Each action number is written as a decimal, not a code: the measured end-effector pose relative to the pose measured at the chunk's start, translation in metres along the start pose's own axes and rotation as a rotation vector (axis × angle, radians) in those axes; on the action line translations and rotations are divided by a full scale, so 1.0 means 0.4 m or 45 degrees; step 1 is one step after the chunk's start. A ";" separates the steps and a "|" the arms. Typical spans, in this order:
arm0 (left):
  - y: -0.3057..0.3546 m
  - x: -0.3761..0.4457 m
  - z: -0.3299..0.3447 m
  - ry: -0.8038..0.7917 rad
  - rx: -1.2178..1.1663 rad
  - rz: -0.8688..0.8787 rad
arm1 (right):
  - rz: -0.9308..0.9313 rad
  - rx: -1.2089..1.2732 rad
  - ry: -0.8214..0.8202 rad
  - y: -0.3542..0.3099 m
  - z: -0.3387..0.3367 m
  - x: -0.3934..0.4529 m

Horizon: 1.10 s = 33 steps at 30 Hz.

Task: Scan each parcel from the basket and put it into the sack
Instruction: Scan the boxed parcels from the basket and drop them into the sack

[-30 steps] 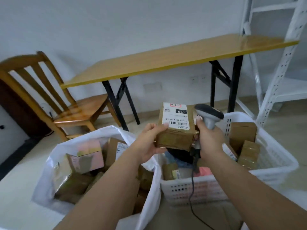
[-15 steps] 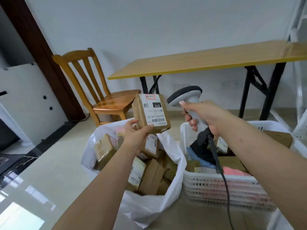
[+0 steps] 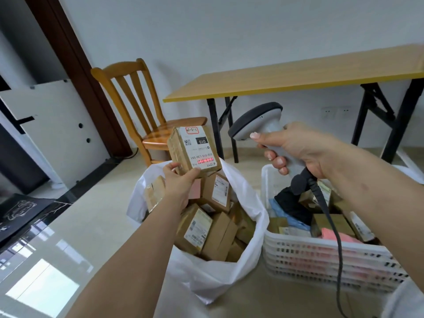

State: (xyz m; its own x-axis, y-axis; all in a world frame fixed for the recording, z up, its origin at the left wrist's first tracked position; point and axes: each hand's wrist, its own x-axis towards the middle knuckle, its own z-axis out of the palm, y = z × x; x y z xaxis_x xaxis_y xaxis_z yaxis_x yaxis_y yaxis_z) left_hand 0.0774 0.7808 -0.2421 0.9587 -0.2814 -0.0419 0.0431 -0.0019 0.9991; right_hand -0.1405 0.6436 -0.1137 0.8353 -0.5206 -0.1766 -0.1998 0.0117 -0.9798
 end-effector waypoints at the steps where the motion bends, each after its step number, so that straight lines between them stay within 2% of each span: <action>1: -0.001 0.002 -0.002 0.000 0.000 -0.005 | -0.005 -0.006 0.001 0.001 0.000 0.000; 14: -0.020 0.014 -0.018 0.024 0.090 -0.006 | 0.007 0.002 -0.015 0.003 -0.005 -0.013; 20: -0.028 0.002 -0.016 0.016 0.239 0.027 | 0.043 0.005 -0.033 0.018 -0.004 -0.007; 24: -0.063 -0.009 -0.011 -0.186 0.187 -0.214 | 0.096 0.028 -0.024 0.048 -0.017 0.005; 28: -0.134 -0.029 0.006 -0.351 0.550 -0.291 | 0.146 0.077 -0.025 0.092 -0.033 0.028; 33: -0.229 -0.035 0.050 -0.353 0.765 -0.383 | 0.237 0.146 -0.015 0.157 -0.060 0.062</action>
State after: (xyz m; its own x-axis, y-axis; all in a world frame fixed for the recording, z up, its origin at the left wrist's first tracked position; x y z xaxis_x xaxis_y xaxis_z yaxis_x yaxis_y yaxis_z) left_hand 0.0545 0.7656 -0.3329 0.8196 -0.4188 -0.3910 0.0552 -0.6215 0.7814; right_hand -0.1447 0.6108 -0.1773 0.7957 -0.4900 -0.3561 -0.2923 0.2042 -0.9343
